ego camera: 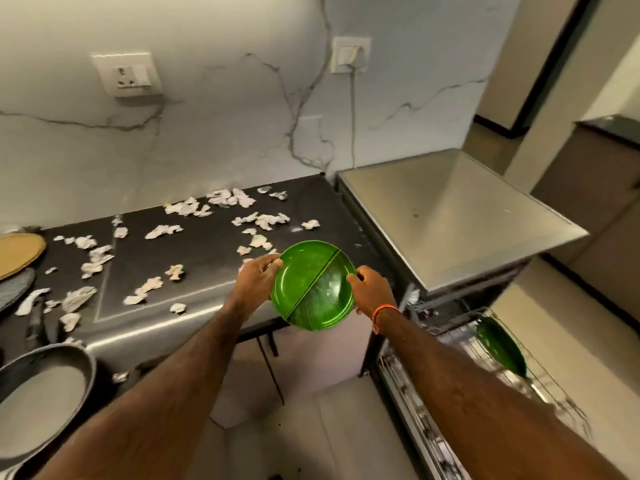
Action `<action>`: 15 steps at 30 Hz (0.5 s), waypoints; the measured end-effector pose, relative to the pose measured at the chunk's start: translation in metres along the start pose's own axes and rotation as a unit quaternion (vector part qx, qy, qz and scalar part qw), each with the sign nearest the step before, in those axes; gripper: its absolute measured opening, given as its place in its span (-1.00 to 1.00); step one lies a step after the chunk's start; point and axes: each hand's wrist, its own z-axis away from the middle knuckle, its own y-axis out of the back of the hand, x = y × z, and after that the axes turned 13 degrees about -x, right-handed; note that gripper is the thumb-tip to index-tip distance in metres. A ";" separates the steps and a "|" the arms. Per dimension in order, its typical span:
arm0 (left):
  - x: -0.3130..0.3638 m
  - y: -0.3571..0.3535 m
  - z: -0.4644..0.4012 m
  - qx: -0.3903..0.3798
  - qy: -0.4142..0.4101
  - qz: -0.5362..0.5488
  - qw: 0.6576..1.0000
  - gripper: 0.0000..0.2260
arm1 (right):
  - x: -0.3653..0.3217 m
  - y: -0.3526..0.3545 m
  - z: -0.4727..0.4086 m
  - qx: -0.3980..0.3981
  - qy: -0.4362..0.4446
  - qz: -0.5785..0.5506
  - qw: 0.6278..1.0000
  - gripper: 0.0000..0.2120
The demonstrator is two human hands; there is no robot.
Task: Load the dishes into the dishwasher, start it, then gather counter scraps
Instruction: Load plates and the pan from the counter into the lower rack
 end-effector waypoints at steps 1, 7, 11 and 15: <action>0.005 -0.018 -0.003 -0.023 -0.005 -0.005 1.000 -0.79 | 0.015 0.014 0.008 0.009 -0.008 0.009 1.000 -0.73; 0.027 -0.137 -0.029 -0.138 -0.045 -0.064 0.987 -0.80 | 0.105 0.095 0.061 0.069 -0.076 0.057 0.993 -0.71; 0.036 -0.220 -0.045 -0.175 -0.054 -0.153 0.971 -0.85 | 0.161 0.137 0.100 0.110 -0.135 0.045 0.984 -0.72; 0.046 -0.294 -0.057 -0.225 -0.056 -0.255 0.939 -0.80 | 0.210 0.172 0.131 0.150 -0.190 0.013 0.970 -0.73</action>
